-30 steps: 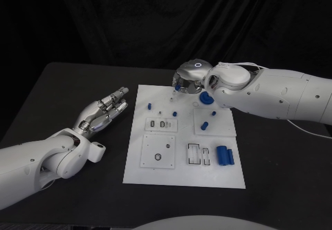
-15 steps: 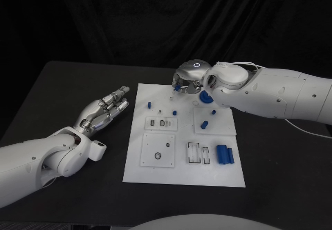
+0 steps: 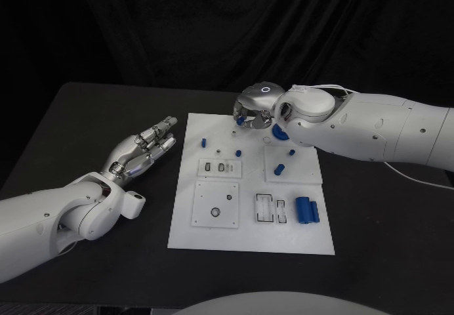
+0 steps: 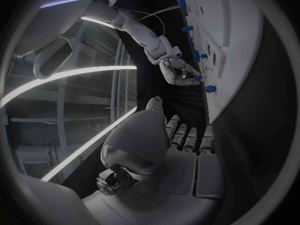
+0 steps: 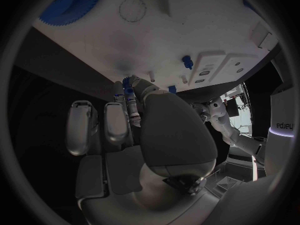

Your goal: Assemble the parts on the task board

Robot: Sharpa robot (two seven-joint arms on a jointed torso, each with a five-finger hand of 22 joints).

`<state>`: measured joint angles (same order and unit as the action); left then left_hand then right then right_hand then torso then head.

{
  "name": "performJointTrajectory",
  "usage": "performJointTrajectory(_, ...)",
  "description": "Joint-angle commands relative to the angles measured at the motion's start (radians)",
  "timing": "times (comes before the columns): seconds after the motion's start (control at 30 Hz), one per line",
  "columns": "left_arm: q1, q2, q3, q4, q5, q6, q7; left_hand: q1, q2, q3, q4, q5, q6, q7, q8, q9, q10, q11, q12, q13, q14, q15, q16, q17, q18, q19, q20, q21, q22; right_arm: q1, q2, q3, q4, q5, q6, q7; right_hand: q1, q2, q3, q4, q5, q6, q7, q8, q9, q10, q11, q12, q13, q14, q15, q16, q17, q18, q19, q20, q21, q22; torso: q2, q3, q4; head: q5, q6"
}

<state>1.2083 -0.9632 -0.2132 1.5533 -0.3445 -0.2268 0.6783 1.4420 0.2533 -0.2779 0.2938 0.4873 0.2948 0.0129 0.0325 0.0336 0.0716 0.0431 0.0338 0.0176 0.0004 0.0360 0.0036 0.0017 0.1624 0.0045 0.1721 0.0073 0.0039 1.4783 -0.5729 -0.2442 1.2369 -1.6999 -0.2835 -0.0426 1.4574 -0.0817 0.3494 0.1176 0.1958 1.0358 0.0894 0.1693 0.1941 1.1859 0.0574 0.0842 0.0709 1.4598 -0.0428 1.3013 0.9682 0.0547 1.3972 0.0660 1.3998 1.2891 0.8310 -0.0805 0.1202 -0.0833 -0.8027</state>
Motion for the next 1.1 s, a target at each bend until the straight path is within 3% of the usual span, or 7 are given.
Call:
performJointTrajectory(0.03, 0.002, 0.001, 0.001, 0.001, -0.003, 0.012, 0.172, 0.008, 0.001, 0.006, -0.002, 0.004, -0.002, 0.005, 0.000, 0.000, -0.006, 0.000, -0.005, -0.001, 0.000, 0.006, -0.004, -0.002, 0.018, -0.001, 0.004, -0.003, 0.000, -0.004, 0.003, 0.001, -0.002, -0.002, 0.001, -0.012, -0.011, 0.003, 0.000, 0.004, -0.003, -0.006, 0.004, -0.005, 0.107, -0.005, 0.001, -0.005, -0.001, -0.002, 0.003, -0.004, 0.001, 0.015, -0.002, 0.005, -0.004, 0.000, 0.000, -0.0005, -0.0002, 0.001, -0.001)
performJointTrajectory(0.33, 0.002, 0.002, 0.001, -0.002, -0.003, 0.013, 0.169, 0.010, 0.002, 0.007, -0.002, 0.005, -0.002, 0.008, 0.000, 0.000, -0.006, 0.001, -0.005, -0.001, 0.000, 0.008, -0.004, -0.002, 0.018, -0.001, 0.006, -0.002, 0.000, -0.004, 0.008, 0.001, -0.006, 0.010, -0.001, -0.010, -0.012, 0.005, 0.002, 0.006, -0.004, -0.010, 0.005, -0.009, 0.107, -0.009, 0.003, -0.012, -0.001, -0.002, 0.003, -0.004, 0.003, 0.015, -0.001, 0.005, -0.003, 0.002, 0.000, 0.0000, 0.0002, -0.001, -0.003)
performJointTrajectory(0.47, 0.002, 0.003, 0.001, -0.002, -0.003, 0.014, 0.168, 0.010, 0.002, 0.007, -0.002, 0.005, -0.003, 0.009, 0.000, 0.000, -0.006, 0.001, -0.005, -0.002, 0.000, 0.009, -0.004, -0.002, 0.018, 0.000, 0.007, -0.002, 0.000, -0.004, 0.011, 0.001, -0.010, 0.019, 0.013, -0.014, -0.012, 0.003, 0.007, 0.007, -0.002, -0.023, 0.008, -0.021, 0.106, -0.025, 0.009, -0.024, -0.002, -0.004, 0.008, -0.005, 0.003, 0.014, -0.002, 0.008, -0.004, 0.003, 0.000, -0.0001, -0.0001, 0.001, -0.004)
performJointTrajectory(0.57, 0.002, 0.002, 0.001, 0.001, -0.003, 0.015, 0.167, 0.012, 0.003, 0.008, -0.002, 0.006, -0.003, 0.010, 0.000, 0.000, -0.006, 0.002, -0.005, -0.002, 0.000, 0.010, -0.004, -0.002, 0.018, 0.000, 0.009, -0.002, 0.000, -0.004, 0.013, 0.001, -0.013, 0.022, 0.029, -0.019, -0.012, -0.004, 0.015, 0.009, -0.001, -0.052, 0.012, -0.045, 0.100, -0.080, 0.020, -0.026, -0.006, -0.004, 0.013, -0.005, 0.006, 0.014, -0.001, 0.013, -0.004, 0.008, 0.000, 0.0001, -0.0006, 0.001, -0.005)
performJointTrajectory(1.1, 0.002, 0.002, 0.001, 0.012, -0.003, 0.024, 0.161, 0.027, 0.006, 0.017, -0.005, 0.015, 0.012, 0.030, 0.003, 0.002, -0.005, 0.008, -0.004, -0.001, 0.000, 0.017, -0.004, -0.002, 0.019, 0.000, 0.017, -0.001, 0.001, -0.008, 0.029, 0.002, -0.037, 0.025, 0.065, -0.031, -0.012, -0.014, 0.024, 0.008, 0.000, -0.091, 0.006, -0.083, 0.087, -0.151, 0.029, -0.025, -0.005, -0.012, 0.018, -0.010, 0.004, 0.015, -0.007, 0.019, -0.009, 0.008, 0.000, -0.0011, 0.0005, 0.006, -0.008)
